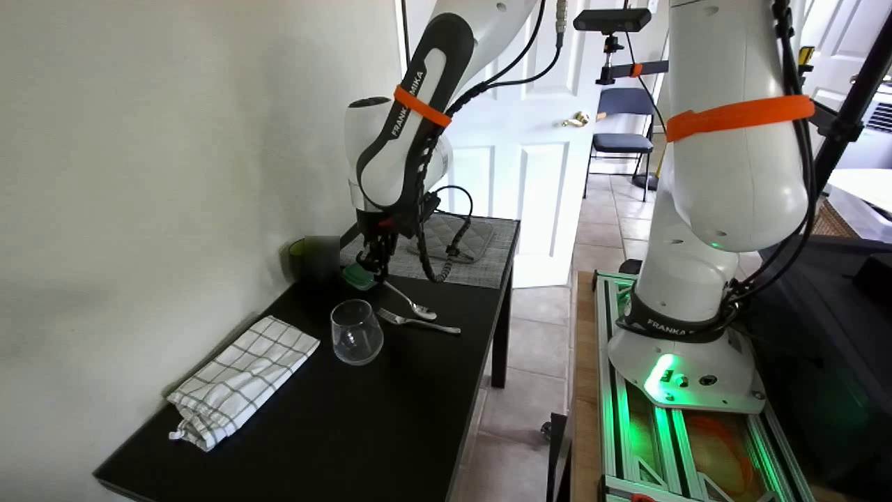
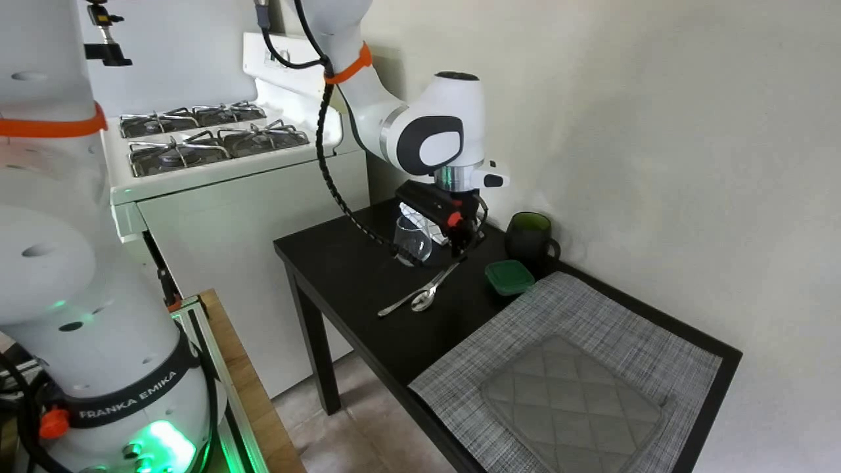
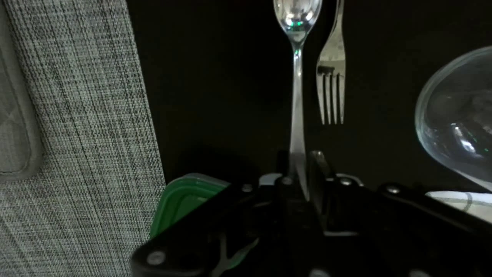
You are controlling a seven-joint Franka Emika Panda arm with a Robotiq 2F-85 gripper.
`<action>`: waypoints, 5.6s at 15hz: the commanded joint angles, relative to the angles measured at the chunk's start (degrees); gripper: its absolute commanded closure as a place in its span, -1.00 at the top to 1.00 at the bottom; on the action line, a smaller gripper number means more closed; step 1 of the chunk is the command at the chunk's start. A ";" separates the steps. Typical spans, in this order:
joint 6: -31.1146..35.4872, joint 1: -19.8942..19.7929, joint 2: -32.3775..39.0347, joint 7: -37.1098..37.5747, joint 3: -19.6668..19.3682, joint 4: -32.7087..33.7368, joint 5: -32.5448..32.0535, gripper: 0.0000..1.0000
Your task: Place the cutlery in the cup
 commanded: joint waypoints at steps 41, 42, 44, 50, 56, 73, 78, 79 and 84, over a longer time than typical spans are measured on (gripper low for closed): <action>-8.69 0.63 6.39 1.55 -3.65 -1.57 -6.62 -1.00; -8.45 0.40 6.21 1.23 -3.44 -1.53 -6.22 -1.00; -8.07 -0.15 5.42 0.66 -2.84 -1.50 -4.88 -0.97; -5.70 -0.44 -4.55 -0.75 -1.38 -5.20 -2.18 -0.96; 1.06 1.29 -12.74 -0.57 1.08 -8.09 0.38 -0.96; 29.25 10.86 -10.99 -12.79 12.63 -10.82 24.12 -0.96; 33.65 10.45 -9.31 -5.95 11.15 -11.81 14.44 -0.96; 34.74 10.36 -8.72 -5.81 10.79 -12.04 13.05 -0.96; 37.92 9.11 -5.98 -3.38 7.83 -13.44 6.49 -0.96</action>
